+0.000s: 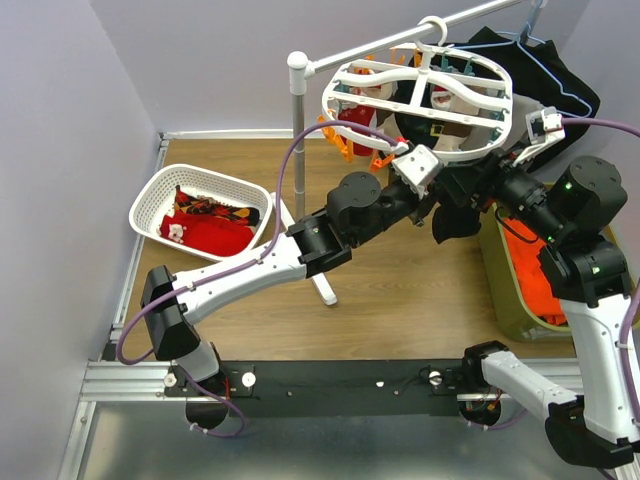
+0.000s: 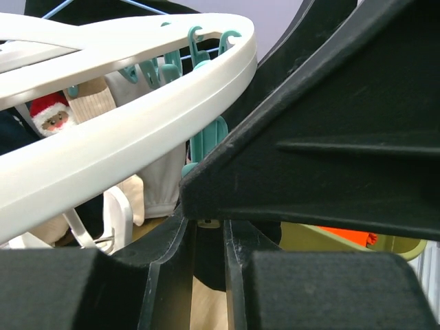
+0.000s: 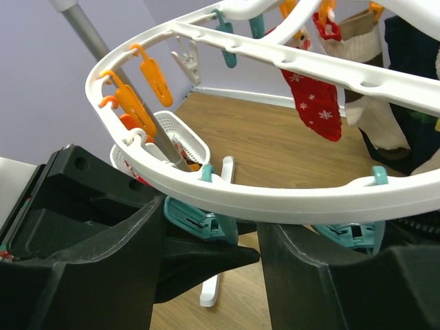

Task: Clip the socks to the hanger
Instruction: Open the clamp at the hanger.

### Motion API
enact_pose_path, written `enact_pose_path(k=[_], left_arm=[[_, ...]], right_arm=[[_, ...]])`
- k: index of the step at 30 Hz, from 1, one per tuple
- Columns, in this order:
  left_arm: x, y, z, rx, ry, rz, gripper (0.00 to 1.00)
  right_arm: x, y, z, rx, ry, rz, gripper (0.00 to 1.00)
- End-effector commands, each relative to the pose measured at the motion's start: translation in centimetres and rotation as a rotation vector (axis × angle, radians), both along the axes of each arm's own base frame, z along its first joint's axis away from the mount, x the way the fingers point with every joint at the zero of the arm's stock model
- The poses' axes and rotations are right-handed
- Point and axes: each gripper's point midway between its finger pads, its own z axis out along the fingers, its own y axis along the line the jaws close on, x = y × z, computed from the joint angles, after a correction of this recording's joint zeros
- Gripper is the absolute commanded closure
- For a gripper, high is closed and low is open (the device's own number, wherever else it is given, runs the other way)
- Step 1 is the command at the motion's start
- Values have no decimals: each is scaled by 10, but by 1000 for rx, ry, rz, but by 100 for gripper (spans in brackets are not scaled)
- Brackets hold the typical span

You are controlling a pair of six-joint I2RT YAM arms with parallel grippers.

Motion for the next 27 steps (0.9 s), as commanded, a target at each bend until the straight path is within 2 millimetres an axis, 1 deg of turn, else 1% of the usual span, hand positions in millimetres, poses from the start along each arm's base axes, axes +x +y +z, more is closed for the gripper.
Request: enact_pose_path(k=[1, 3, 4, 6, 8, 9, 10, 12, 13, 14, 15, 16, 18, 19, 20, 23, 24, 25, 26, 27], left_arm=[[-6, -3, 4, 39, 3, 5, 89], [-6, -6, 6, 46, 7, 1, 89], [-6, -6, 2, 66, 15, 1, 89], [-7, -8, 0, 79, 20, -3, 88], [-7, -8, -2, 78, 36, 1, 85], [-8, -8, -5, 80, 43, 0, 82], [-8, -7, -7, 82, 50, 4, 75], [-8, -4, -10, 75, 69, 13, 68], [-8, -3, -9, 67, 76, 17, 61], [-8, 0, -7, 52, 87, 25, 57], [-9, 4, -6, 45, 92, 31, 54], [-9, 7, -3, 28, 93, 37, 48], [-12, 16, 3, -2, 105, 49, 43], [-13, 20, 7, -18, 107, 50, 39], [-14, 24, 10, -35, 118, 54, 38], [-20, 44, 19, -82, 150, 76, 37], [-23, 56, 21, -97, 160, 86, 35], [-23, 64, 18, -103, 178, 103, 32], [-22, 73, 18, -122, 202, 130, 32], [-22, 87, 14, -126, 216, 151, 31]], right_arm=[[8, 2, 0, 0, -24, 2, 40], [9, 3, -1, 1, -23, 5, 41], [10, 2, -2, 1, -21, 2, 44], [10, 2, -2, 1, -23, 2, 49], [10, 1, -1, 2, -27, -6, 56], [10, 0, -1, 4, -28, -12, 58], [10, 0, 0, 5, -31, -14, 63], [10, -1, 0, 6, -32, -18, 68], [10, -1, 0, 7, -33, -20, 72], [10, -1, 0, 11, -32, -21, 74], [10, -1, -2, 11, -28, -23, 76], [10, -1, -2, 15, -27, -23, 79], [10, 0, -3, 21, -26, -20, 80], [9, 0, -3, 26, -28, -20, 80], [9, -1, -3, 30, -27, -23, 80], [9, 0, -6, 32, -22, -20, 82], [10, 0, -7, 31, -19, -21, 82], [10, 0, -8, 32, -19, -21, 82], [11, 0, -9, 33, -16, -23, 82], [10, 0, -9, 34, -19, -21, 82]])
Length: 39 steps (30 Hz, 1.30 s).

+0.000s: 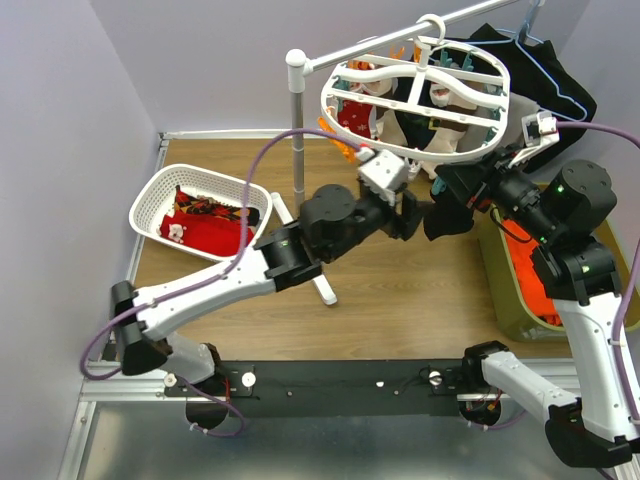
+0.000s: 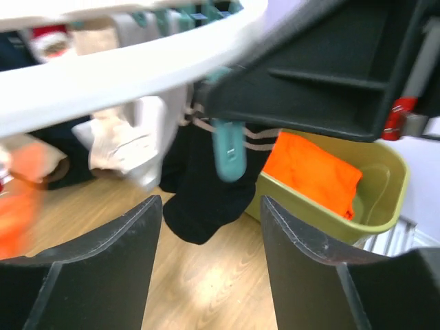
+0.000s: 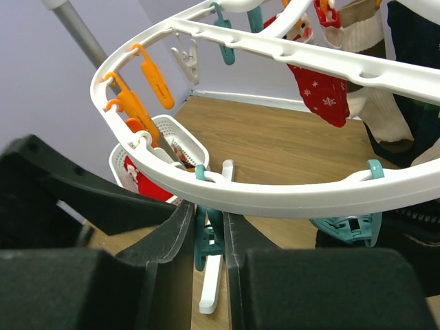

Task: Clip the socks to the hanger
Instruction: Open the clamp at the hanger, then pick up the sock from the bin.

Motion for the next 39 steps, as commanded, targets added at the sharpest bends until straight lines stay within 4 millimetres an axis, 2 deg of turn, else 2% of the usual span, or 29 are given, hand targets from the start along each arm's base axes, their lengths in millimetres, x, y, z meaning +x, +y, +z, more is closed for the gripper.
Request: enact_pose_path(k=[1, 3, 6, 7, 8, 10, 11, 13, 14, 16, 17, 18, 20, 21, 24, 25, 29, 32, 33, 35, 36, 37, 38, 39], left_arm=[[-3, 63, 23, -124, 83, 134, 30], [7, 89, 10, -124, 137, 216, 28], [22, 124, -24, -69, 223, 322, 27], [41, 147, -41, -30, 258, 396, 25], [46, 155, -53, -10, 292, 393, 25], [62, 189, -83, 57, 360, 486, 25], [80, 218, -93, 65, 384, 579, 25], [90, 254, -124, 127, 450, 699, 25], [106, 288, -133, 127, 480, 805, 25], [115, 321, -156, 153, 534, 899, 25], [120, 334, -164, 151, 553, 935, 25], [127, 365, -171, 135, 577, 1020, 25], [131, 396, -184, 115, 596, 1120, 26], [134, 425, -186, 90, 601, 1206, 26], [137, 466, -195, 32, 597, 1317, 26], [138, 491, -200, 1, 598, 1372, 26], [145, 517, -219, -75, 651, 1421, 27], [148, 536, -239, -90, 693, 1480, 30], [151, 539, -252, -75, 718, 1491, 32], [158, 544, -260, -55, 728, 1504, 42], [163, 543, -279, -23, 776, 1497, 44], [173, 543, -276, -26, 776, 1484, 49], [180, 536, -283, -16, 803, 1432, 51], [186, 530, -302, 9, 855, 1400, 53]], right_arm=[[2, -1, 0, 12, -11, -11, 82], [1, -1, -1, 12, -11, -13, 82], [1, -1, -2, 9, -12, -11, 82], [1, -1, -3, 8, -9, -10, 82], [0, -2, -3, 6, -10, -11, 82], [0, -2, -4, 3, -7, -11, 82], [-1, -2, -5, 0, -4, -11, 82], [-3, -3, -5, -4, -8, -11, 82], [-3, -3, -6, -8, -4, -13, 82], [-4, -4, -5, -13, -9, -13, 82], [-4, -4, -6, -16, -6, -13, 82], [-5, -4, -6, -16, -8, -14, 82], [-7, -5, -5, -17, -10, -13, 82], [-7, -4, -5, -17, -8, -10, 82], [-10, -4, -5, -16, -8, -5, 82], [-10, -4, -5, -16, -8, -4, 82], [-13, -5, -8, -23, -1, -5, 82], [-14, -7, -8, -32, -7, -14, 82], [-13, -8, -9, -34, -6, -19, 82], [-13, -8, -9, -38, -7, -20, 82], [-13, -8, -10, -37, -5, -20, 82], [-12, -8, -10, -40, -6, -22, 82], [-12, -8, -10, -40, -6, -23, 82], [-12, -8, -11, -41, -3, -22, 82]])
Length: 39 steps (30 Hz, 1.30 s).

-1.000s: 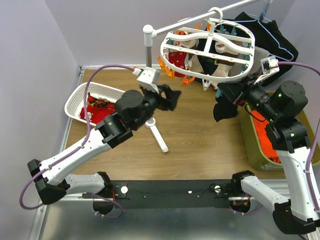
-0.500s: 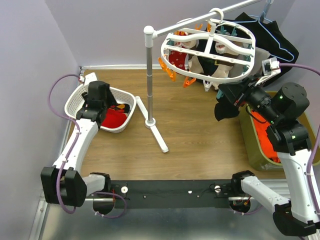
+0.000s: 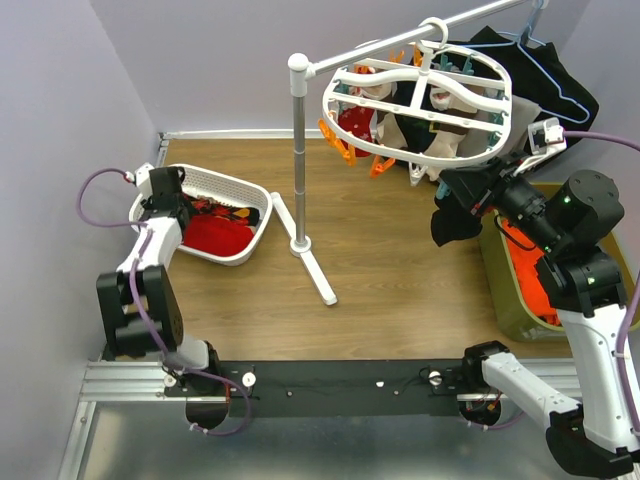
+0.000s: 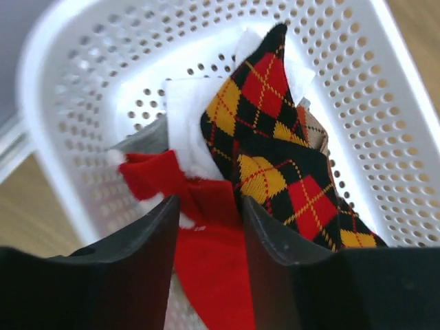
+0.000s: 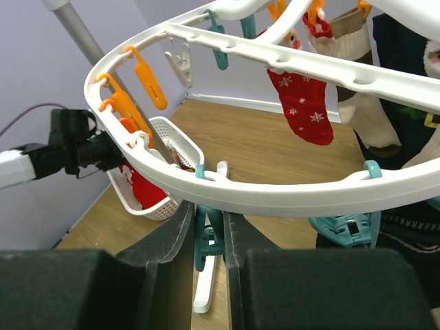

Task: Clip the socks to the hanger
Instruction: Pick up the sock from the bin.

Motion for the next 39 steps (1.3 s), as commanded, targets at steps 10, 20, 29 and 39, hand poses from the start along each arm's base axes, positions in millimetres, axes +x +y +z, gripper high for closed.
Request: enact_pose_path(k=[10, 20, 29, 39], left_arm=[[99, -123, -39, -53, 85, -430, 50], [71, -100, 31, 108, 64, -337, 34], [60, -78, 5, 101, 170, -321, 38], [74, -84, -40, 39, 213, -347, 51]], right_arm=[[5, -4, -15, -34, 36, -28, 82], [5, -3, -13, -41, 31, -18, 82], [6, -2, -15, -44, 36, -11, 82], [7, -2, -20, -53, 54, -13, 82]])
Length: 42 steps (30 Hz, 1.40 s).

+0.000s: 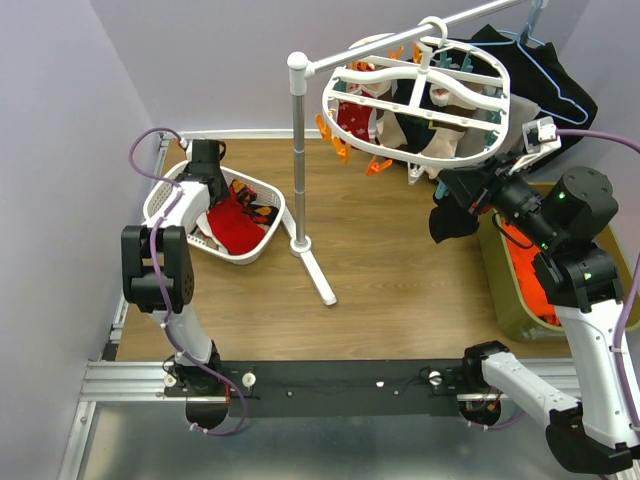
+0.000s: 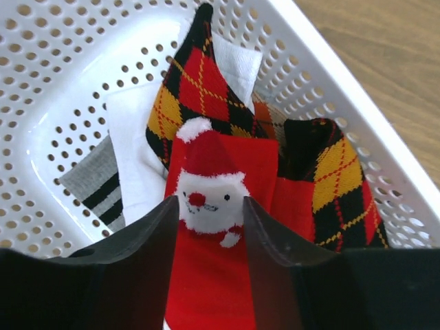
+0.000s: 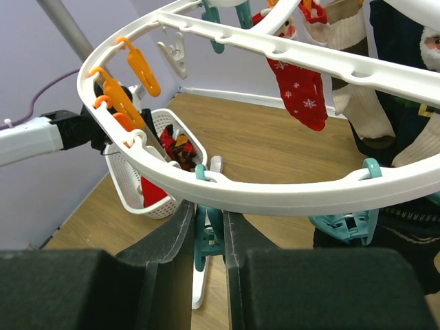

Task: Clip the socks to the hanger
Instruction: Pick up the sock from the bin.

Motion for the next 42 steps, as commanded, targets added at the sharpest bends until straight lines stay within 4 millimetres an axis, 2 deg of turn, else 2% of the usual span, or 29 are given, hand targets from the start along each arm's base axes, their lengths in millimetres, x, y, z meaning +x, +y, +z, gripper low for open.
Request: enact_pose_path(k=[1, 4, 7, 9, 11, 14, 18, 19, 21, 22, 24, 25, 30, 31, 33, 34, 36, 37, 38, 39, 40, 42], left_arm=[[1, -6, -27, -29, 45, -19, 53], [-3, -5, -38, -29, 70, -16, 60], [-6, -4, -40, -21, 61, -13, 75], [-5, -4, -39, -18, 51, -20, 81], [-7, -3, -35, -11, 45, -23, 95], [-11, 1, -22, 11, 21, -16, 100], [-15, 11, 17, 67, -48, 6, 100], [-17, 13, 36, 77, -88, 12, 100], [-21, 19, 58, 108, -122, 26, 100], [-24, 20, 77, 114, -162, 32, 100], [-29, 22, 95, 135, -195, 37, 100], [-33, 23, 111, 137, -234, 41, 100], [-46, 18, 142, 147, -298, 3, 100], [-50, 16, 155, 153, -331, -12, 100], [-53, 2, 167, 155, -372, -79, 100], [-59, -5, 185, 148, -424, -115, 100], [-63, -31, 200, 120, -499, -230, 100], [-72, -39, 220, 111, -566, -271, 100], [-76, -49, 228, 104, -610, -309, 100], [-82, -70, 237, 92, -648, -401, 100], [-96, -80, 257, 94, -714, -458, 100], [-111, -109, 268, 105, -795, -592, 100]], right_arm=[[1, -2, -13, -27, 44, -6, 82], [0, -1, -15, -28, 48, -5, 82], [1, -2, -17, -31, 53, -5, 82], [1, -1, -17, -29, 53, -4, 82], [0, 0, -16, -25, 50, 1, 82], [0, 0, -15, -23, 46, 2, 82], [-1, 0, -13, -22, 43, 4, 82], [-1, 0, -13, -23, 43, 4, 82], [-2, 0, -10, -22, 37, 4, 82], [-2, -1, -10, -22, 35, 3, 82], [-3, 0, -9, -19, 35, 6, 82], [-3, 0, -10, -19, 37, 8, 82], [-4, 1, -7, -14, 31, 13, 82], [-5, 1, -6, -14, 28, 12, 82], [-5, 1, -5, -9, 28, 14, 82], [-5, 1, -5, -9, 26, 15, 82], [-5, 2, -4, -1, 25, 18, 82], [-5, 2, -4, -1, 25, 18, 82], [-5, 3, -3, 3, 22, 21, 82], [-6, 4, -2, 7, 23, 27, 82], [-5, 4, -2, 8, 24, 27, 82], [-5, 4, -1, 15, 20, 29, 82]])
